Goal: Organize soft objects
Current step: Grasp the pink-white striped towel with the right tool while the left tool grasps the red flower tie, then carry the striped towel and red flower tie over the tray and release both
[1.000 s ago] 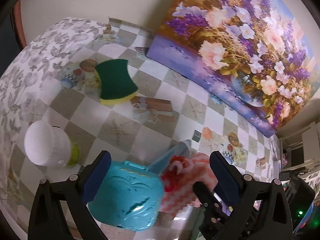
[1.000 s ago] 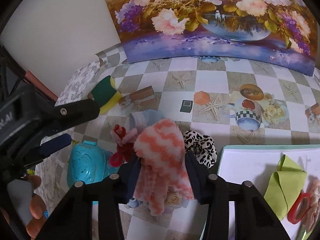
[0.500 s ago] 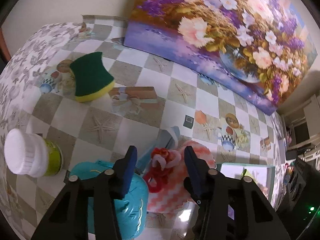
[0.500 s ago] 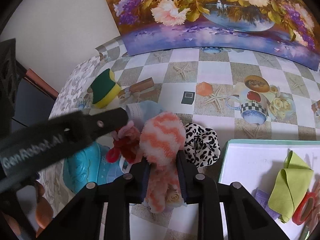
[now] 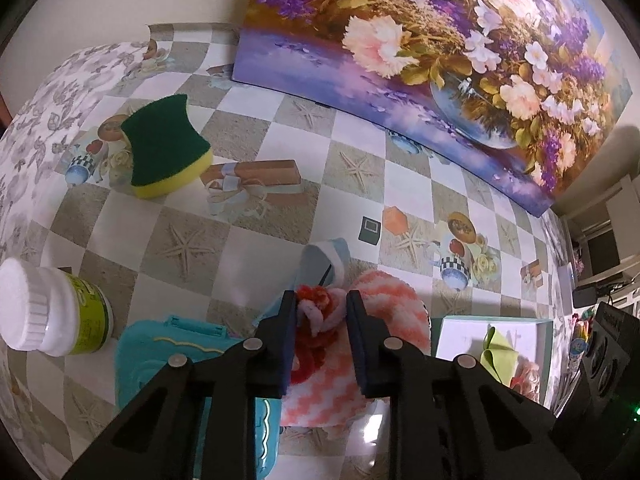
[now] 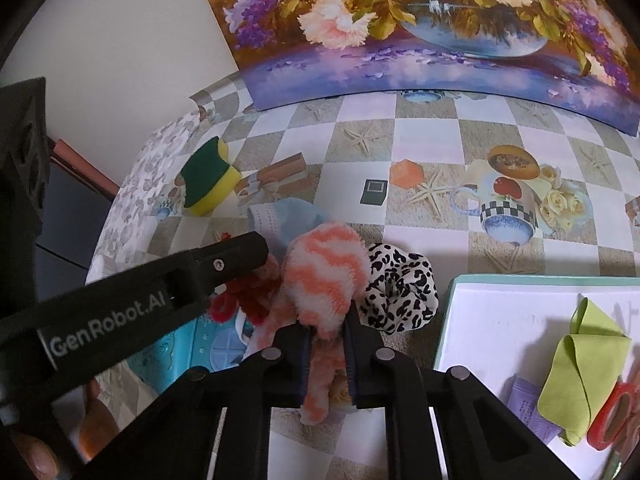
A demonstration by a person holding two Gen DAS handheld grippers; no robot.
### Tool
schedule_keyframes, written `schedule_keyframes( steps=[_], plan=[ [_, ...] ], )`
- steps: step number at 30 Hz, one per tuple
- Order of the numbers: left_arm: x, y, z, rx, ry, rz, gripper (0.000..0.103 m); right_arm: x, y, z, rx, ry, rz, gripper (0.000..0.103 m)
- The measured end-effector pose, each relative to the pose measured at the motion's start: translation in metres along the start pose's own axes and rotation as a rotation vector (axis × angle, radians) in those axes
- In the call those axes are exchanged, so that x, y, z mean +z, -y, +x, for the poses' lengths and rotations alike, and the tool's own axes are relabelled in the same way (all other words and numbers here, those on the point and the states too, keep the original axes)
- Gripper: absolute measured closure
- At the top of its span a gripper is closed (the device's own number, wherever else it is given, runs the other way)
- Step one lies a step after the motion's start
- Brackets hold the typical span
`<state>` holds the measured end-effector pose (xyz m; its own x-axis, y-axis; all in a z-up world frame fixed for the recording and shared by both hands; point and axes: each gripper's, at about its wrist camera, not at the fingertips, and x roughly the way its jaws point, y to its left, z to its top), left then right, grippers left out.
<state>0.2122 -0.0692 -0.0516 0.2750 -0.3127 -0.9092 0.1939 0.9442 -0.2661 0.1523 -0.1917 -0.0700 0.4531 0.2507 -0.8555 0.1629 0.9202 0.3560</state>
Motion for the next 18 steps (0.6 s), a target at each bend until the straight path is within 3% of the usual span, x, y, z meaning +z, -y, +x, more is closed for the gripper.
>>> schedule_keyframes(
  steps=[18],
  plan=[
    [0.006,0.0,-0.078,0.002,0.173,-0.017,0.081,0.01,-0.02,-0.074,0.05,0.139,-0.028,0.092]
  ],
)
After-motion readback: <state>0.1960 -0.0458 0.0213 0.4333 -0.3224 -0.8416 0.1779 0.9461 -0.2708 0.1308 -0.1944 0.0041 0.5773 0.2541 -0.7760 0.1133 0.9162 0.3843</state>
